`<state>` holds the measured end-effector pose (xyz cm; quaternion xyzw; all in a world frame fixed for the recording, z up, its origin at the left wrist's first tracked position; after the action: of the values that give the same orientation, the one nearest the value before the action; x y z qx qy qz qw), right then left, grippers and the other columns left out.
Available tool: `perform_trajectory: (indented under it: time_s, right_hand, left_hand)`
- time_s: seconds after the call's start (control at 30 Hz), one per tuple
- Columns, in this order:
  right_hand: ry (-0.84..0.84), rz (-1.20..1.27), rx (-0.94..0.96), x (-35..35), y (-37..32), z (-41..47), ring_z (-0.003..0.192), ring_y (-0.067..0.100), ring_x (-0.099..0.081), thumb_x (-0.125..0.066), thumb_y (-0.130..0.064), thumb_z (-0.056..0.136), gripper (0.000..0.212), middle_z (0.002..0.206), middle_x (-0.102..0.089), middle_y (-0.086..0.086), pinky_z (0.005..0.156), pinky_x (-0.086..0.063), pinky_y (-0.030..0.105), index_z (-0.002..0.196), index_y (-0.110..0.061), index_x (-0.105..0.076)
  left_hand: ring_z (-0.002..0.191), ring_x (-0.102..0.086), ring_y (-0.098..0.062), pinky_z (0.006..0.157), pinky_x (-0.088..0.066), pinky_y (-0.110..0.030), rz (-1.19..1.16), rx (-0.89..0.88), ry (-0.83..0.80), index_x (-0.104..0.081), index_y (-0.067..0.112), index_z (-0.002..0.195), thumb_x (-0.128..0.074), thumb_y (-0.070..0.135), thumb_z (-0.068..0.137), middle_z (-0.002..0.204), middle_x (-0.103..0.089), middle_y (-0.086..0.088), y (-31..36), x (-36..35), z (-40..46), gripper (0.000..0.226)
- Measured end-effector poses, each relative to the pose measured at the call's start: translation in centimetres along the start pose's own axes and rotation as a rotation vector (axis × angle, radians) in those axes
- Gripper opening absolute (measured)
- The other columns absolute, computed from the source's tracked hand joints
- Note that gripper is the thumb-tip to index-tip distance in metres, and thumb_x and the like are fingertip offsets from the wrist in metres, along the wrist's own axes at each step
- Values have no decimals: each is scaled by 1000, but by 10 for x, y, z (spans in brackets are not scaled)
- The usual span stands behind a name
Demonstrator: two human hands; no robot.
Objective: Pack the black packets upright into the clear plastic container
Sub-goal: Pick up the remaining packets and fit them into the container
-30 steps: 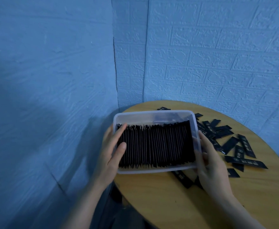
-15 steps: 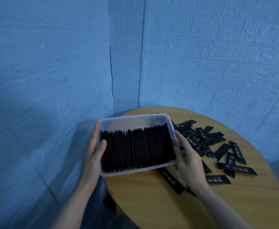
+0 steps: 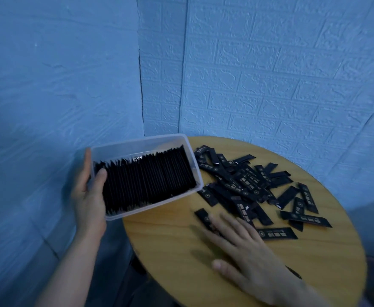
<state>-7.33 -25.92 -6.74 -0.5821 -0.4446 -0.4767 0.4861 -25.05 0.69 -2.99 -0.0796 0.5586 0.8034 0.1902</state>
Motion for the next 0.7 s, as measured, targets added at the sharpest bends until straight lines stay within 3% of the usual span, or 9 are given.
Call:
perform_trajectory:
  time_s: [0.07,0.13,0.27,0.33,0.37,0.43,0.5,0.57,0.7]
  right_hand:
    - [-80,-37,12,-12,10,0,136,-4,35,-7,-71,90,58,151,30,-29,113,25,28,143,-57,13]
    - [-53,-22,-30,-10,31,8,137,-4,34,-4,-71,90,59,153,25,-27,116,21,34,145,-55,9]
    - [62,-39,-34,4,68,29,141,-1,27,-6,-68,93,62,158,11,-24,118,15,39,150,-45,-8]
    - [211,-47,-53,16,80,36,146,2,17,-13,-67,96,63,161,-2,-19,119,6,42,151,-39,-18]
    - [301,-53,-107,22,88,37,147,4,13,-17,-71,94,68,161,-6,-15,119,3,43,151,-36,-19]
    - [390,-47,-311,31,112,38,147,10,17,-21,-88,78,98,162,5,-6,120,10,42,154,-28,-7]
    - [313,14,-541,30,140,42,145,19,26,-24,-102,53,135,159,22,2,116,20,41,153,-20,13]
    - [155,65,-694,27,165,49,144,27,29,-36,-102,40,153,156,30,11,114,19,44,149,-15,25]
    - [-19,183,-688,24,187,69,148,25,15,-60,-88,48,148,161,17,10,120,7,48,151,-20,21]
  left_hand:
    - [135,-40,3,117,-29,-30,14,-17,24,-44,25,143,-51,2,98,147,-44,14,2,5,3,52]
    - [133,-41,4,117,-29,-28,4,-26,58,-44,20,144,-50,0,98,146,-46,13,4,9,6,51]
    - [127,-45,9,114,-31,-23,-36,5,100,-44,20,145,-50,0,98,125,-53,31,4,14,5,51]
    - [128,-45,9,114,-32,-23,-38,8,86,-44,21,145,-50,1,98,122,-54,34,6,13,2,51]
    - [129,-44,8,114,-32,-23,-37,4,72,-44,21,145,-51,1,98,123,-53,33,7,12,-1,51]
    - [130,-43,7,115,-30,-25,-37,-2,49,-44,22,144,-51,0,98,130,-52,27,10,7,-8,52]
    - [130,-43,8,115,-30,-26,-34,10,36,-44,27,142,-51,0,97,133,-52,26,6,3,-18,52]
    - [131,-42,7,116,-30,-29,-38,31,30,-47,35,138,-52,3,97,138,-50,24,0,-1,-26,52]
    - [133,-39,9,115,-28,-26,-17,9,-9,-46,40,135,-52,2,97,134,-50,31,-1,-10,-37,54]
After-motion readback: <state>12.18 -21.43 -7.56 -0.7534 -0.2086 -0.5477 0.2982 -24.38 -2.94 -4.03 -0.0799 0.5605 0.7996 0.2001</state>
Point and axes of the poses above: each hand's wrist, its own z-axis towards the middle knuckle, its own x-axis out of the back of the hand, y = z × x, the point moved 9 cm from there along z, towards the middle knuckle
